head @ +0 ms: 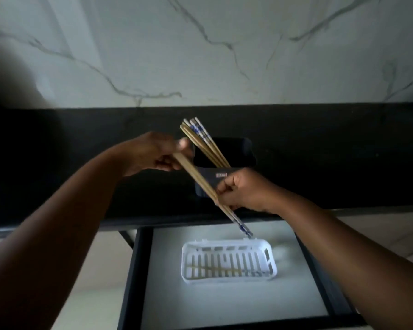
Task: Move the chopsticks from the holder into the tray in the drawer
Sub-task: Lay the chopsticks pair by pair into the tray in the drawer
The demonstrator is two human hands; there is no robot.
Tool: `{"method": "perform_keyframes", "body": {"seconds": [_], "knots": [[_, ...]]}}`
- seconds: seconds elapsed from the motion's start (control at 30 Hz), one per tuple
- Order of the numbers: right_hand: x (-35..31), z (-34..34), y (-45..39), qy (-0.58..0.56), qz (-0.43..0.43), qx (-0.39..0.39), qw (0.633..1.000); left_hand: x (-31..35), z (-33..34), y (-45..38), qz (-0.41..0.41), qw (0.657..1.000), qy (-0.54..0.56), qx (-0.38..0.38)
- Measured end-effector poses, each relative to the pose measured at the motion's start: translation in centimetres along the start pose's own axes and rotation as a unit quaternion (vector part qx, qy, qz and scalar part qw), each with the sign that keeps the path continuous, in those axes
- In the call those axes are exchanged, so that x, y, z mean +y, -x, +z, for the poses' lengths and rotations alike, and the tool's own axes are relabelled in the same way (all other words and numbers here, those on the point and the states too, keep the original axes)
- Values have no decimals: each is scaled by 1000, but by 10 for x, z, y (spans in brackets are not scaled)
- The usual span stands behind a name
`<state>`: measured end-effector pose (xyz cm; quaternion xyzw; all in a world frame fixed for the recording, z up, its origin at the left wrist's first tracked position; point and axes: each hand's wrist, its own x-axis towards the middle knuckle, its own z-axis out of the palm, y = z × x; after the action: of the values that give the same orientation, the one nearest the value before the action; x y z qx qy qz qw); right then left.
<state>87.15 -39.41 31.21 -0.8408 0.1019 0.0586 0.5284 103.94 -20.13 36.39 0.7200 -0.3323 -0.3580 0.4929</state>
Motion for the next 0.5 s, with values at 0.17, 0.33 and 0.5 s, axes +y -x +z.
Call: {"method": "perform_keyframes", "body": {"seconds": [0.17, 0.33, 0.5], "knots": [[79, 35, 14, 259, 44, -119, 958, -80, -16, -7, 9, 971, -24, 238], [141, 61, 9, 349, 81, -135, 924, -141, 12, -35, -29, 910, -326, 254], [177, 86, -2, 416, 105, -151, 890, -176, 48, -40, -69, 852, -481, 194]]}}
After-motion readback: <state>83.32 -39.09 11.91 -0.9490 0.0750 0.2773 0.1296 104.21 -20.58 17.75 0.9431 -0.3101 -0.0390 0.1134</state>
